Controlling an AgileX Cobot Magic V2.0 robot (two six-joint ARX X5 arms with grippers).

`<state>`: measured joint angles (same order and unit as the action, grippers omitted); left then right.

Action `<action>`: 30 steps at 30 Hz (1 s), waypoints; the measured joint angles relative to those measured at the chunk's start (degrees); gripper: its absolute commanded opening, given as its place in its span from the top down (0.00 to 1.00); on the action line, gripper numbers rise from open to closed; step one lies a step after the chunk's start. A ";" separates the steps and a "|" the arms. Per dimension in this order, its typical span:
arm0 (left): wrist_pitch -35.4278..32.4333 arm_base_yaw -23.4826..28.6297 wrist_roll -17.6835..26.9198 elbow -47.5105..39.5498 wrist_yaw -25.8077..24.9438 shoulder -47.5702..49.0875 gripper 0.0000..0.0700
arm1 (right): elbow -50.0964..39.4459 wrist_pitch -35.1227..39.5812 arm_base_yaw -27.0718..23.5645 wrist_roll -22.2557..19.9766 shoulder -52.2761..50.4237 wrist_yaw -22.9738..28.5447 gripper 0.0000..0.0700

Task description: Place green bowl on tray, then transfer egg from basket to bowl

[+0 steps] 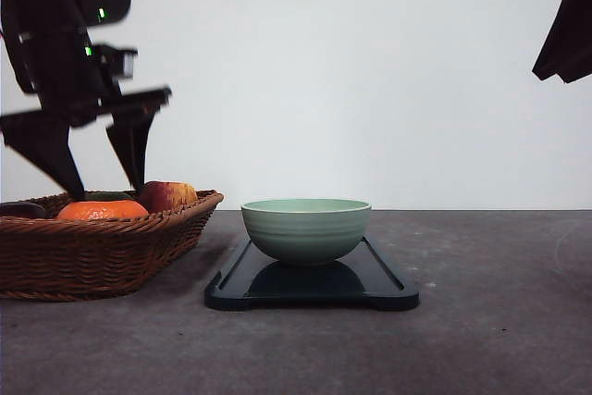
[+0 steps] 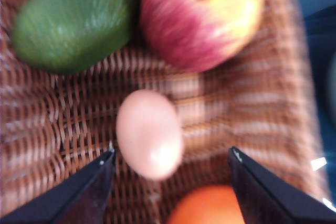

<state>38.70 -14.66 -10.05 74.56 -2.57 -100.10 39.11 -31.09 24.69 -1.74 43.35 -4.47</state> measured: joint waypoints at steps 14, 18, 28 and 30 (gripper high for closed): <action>-3.83 0.00 -0.13 0.04 1.24 -5.39 0.38 | 0.00 0.00 0.00 0.04 0.00 0.00 0.72; -3.82 0.00 -0.14 0.04 1.24 -5.92 0.39 | 0.00 0.00 0.00 0.04 0.02 0.00 0.72; -3.87 0.05 -0.48 0.04 1.27 -5.92 0.63 | 0.00 0.00 0.00 0.04 0.02 0.00 0.72; -3.89 0.12 -0.71 0.04 1.27 -5.92 0.63 | 0.00 0.00 0.00 0.04 0.02 0.00 0.72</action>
<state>34.81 -14.53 -10.76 74.61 -1.30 -106.02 39.11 -31.09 24.69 -1.69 43.38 -4.47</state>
